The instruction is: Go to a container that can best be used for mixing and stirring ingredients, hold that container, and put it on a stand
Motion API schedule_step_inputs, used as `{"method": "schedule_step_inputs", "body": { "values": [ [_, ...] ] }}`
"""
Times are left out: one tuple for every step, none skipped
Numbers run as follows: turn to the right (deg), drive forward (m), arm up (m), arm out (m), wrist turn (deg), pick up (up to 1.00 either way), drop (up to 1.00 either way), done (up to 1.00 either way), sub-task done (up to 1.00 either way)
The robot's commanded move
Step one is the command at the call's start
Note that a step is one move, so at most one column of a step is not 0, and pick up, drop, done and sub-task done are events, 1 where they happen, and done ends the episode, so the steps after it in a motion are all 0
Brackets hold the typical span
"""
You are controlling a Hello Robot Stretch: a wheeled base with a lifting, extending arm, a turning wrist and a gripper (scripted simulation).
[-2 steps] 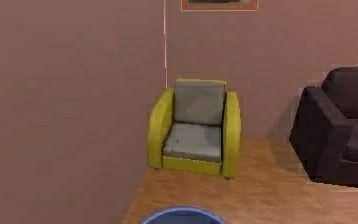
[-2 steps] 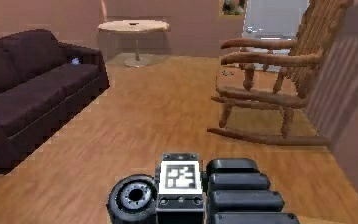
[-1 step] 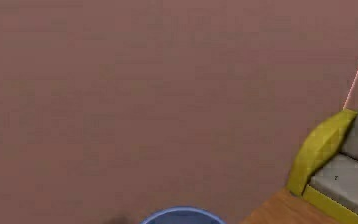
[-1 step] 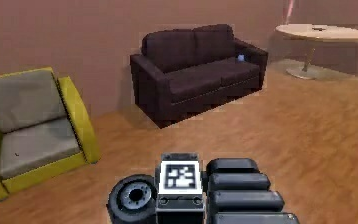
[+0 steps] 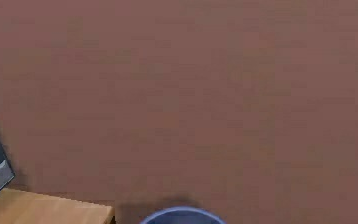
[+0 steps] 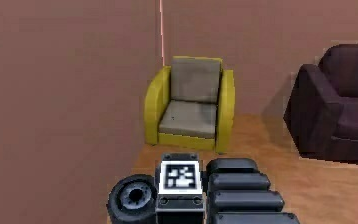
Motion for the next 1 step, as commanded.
{"method": "schedule_step_inputs", "body": {
  "values": [
    [-24.0, 0.0, 0.0, 0.0, 0.0, 0.0, 0.0, 0.0, 0.0]
  ]
}}
